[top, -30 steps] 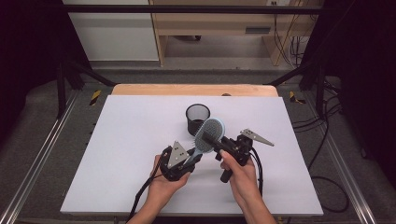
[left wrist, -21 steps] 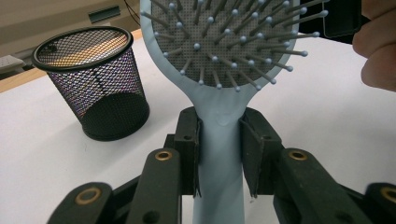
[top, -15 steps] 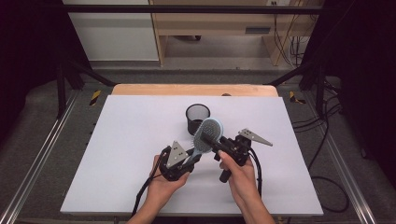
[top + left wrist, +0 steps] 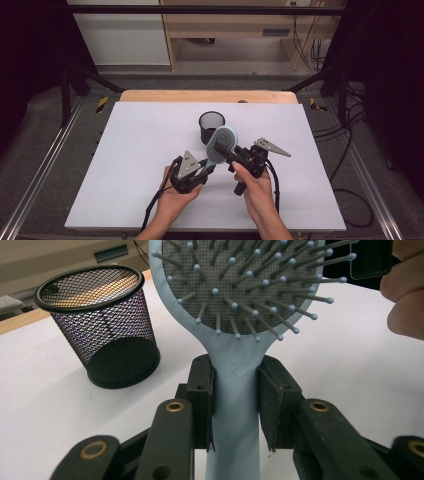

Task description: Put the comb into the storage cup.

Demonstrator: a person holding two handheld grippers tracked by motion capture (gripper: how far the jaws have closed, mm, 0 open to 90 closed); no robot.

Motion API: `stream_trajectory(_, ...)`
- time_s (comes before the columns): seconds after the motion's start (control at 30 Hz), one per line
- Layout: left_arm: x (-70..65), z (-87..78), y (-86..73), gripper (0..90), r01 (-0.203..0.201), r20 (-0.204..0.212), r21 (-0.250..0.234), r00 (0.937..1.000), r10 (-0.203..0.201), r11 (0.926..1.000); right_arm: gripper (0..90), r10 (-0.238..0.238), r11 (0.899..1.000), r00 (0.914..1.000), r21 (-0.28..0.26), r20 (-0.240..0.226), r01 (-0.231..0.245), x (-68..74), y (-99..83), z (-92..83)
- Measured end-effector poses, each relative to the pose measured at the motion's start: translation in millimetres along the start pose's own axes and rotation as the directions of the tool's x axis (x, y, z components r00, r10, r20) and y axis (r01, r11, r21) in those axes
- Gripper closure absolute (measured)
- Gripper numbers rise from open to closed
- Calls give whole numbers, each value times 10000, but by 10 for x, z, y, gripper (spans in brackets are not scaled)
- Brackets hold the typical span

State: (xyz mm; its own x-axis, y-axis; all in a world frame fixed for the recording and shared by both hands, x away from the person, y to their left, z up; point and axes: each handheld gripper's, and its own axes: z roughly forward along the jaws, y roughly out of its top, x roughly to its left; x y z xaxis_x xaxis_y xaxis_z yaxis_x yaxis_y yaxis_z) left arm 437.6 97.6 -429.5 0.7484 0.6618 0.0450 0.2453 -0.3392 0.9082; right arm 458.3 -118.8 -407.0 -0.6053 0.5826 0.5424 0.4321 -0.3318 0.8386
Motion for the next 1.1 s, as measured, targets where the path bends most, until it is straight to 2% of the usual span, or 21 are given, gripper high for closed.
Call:
stream_trajectory(0.37, 22, -3, 2, 684, 193, 65, -4, 9998, -193, 9998, 549, -55, 10000, 10000, -46, 34, 55, 10, -5, 11)
stream_trajectory(0.6, 6, 1, 26, 633, 285, 146, -198, 9995, -282, 9994, 547, 26, 9999, 9999, -138, 107, -24, 6, 14, -16)
stream_trajectory(0.67, 5, 2, 29, 585, 325, 120, -259, 9994, -322, 9991, 547, -65, 9998, 9998, -176, 202, 68, -5, 17, -24)
stream_trajectory(0.8, 15, 4, 37, 488, 387, 95, -380, 9992, -384, 9985, 544, 79, 9995, 9995, -313, 295, -70, -34, 37, -57)
stream_trajectory(0.9, 17, 13, 37, 453, 433, 188, -376, 9989, -426, 9984, 543, 106, 9993, 9993, -354, 358, -93, -45, 42, -68)
stream_trajectory(1.1, 28, 27, 27, 290, 492, -10, -408, 9988, -493, 9980, 540, 124, 9987, 9986, -494, 506, -99, -97, 59, -94)
